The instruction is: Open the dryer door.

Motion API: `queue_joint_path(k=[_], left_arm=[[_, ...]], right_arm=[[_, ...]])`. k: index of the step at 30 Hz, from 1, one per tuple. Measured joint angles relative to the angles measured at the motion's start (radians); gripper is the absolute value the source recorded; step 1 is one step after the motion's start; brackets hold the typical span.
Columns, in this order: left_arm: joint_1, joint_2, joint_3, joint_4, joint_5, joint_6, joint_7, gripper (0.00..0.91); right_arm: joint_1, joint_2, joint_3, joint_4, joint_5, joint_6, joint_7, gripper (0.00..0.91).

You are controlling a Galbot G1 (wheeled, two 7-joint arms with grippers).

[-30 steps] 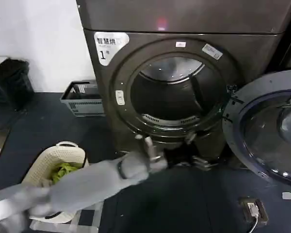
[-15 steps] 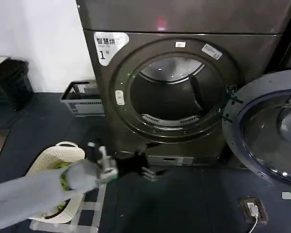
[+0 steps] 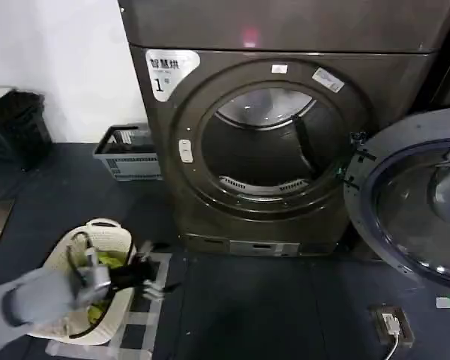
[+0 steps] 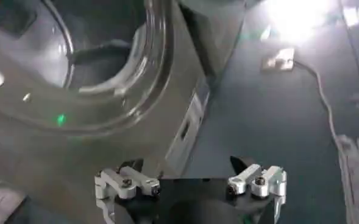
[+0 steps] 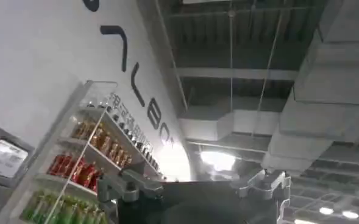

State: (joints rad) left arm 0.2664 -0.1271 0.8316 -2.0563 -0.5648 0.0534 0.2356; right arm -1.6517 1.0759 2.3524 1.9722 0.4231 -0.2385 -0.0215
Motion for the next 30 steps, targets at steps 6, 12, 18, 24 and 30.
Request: queue_joint_path(k=[6, 12, 18, 24, 30], left_arm=[[0.127, 0.125, -0.152, -0.006, 0.028, 0.076, 0.057, 0.907], [0.415, 0.235, -0.449, 0.014, 0.096, 0.08, 0.114, 0.907], [0.521, 0.293, -0.542, 0.051, 0.138, 0.078, 0.159, 0.907], [0.552, 0.303, -0.562, 0.074, 0.175, 0.072, 0.169, 0.907], [0.565, 0.298, -0.567, 0.117, 0.229, 0.081, 0.183, 0.907]], right_arm=[[0.019, -0.003, -0.025, 0.009, -0.005, -0.003, -0.003, 0.907], [0.039, -0.003, -0.049, 0.015, -0.01, -0.006, -0.006, 0.907], [0.044, -0.002, -0.059, 0.016, -0.012, -0.006, -0.01, 0.907], [0.048, 0.001, -0.073, 0.018, -0.013, -0.005, -0.015, 0.907], [0.047, -0.004, -0.078, 0.01, -0.016, -0.002, -0.018, 0.907]])
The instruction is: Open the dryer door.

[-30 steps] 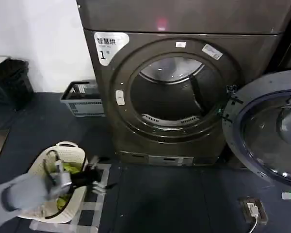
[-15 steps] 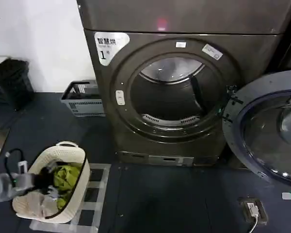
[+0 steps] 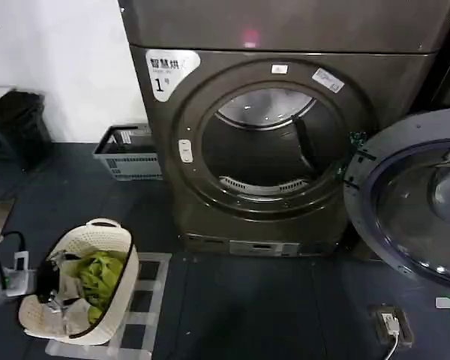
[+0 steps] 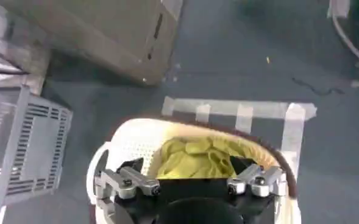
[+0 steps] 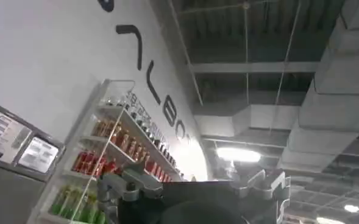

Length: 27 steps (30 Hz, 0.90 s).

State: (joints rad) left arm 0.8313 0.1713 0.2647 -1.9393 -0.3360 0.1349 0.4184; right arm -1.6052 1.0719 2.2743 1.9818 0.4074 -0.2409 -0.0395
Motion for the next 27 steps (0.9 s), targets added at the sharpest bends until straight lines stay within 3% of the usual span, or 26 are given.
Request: queue_joint_path(k=[7, 27], left_arm=[[0.003, 0.004, -0.001, 0.033, 0.039, 0.01, 0.051, 0.907], [-0.005, -0.002, 0.003, 0.04, 0.055, 0.006, 0.041, 0.907]], right_arm=[[0.006, 0.001, -0.01, 0.003, -0.002, 0.003, -0.003, 0.907], [-0.002, 0.018, -0.004, 0.02, -0.001, 0.006, -0.023, 0.907]])
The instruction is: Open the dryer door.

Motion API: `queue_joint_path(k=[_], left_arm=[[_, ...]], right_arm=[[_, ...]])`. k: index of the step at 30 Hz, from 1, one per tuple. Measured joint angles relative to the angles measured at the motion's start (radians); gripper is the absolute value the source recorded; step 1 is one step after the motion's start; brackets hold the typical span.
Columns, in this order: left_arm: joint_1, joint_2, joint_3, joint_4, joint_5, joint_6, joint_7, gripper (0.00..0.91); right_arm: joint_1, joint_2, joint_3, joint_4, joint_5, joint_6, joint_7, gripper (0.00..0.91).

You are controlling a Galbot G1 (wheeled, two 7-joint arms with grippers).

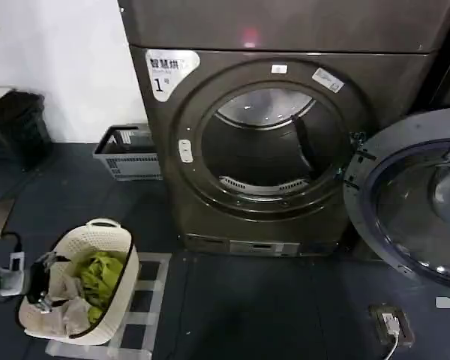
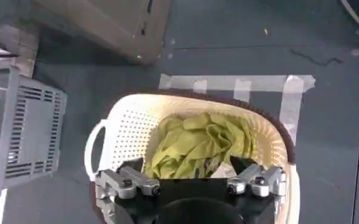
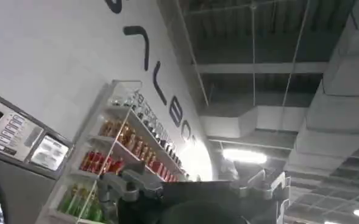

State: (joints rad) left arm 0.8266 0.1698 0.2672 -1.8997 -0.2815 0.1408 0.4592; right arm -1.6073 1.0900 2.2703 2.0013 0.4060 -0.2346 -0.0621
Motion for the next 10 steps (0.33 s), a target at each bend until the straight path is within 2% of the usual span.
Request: queue_joint_path(k=[10], left_arm=[[-0.008, 0.005, 0.003, -0.001, 0.01, -0.001, 0.025, 0.907]], right_arm=[[0.0, 0.001, 0.009, -0.002, -0.001, -0.002, -0.005, 0.907]])
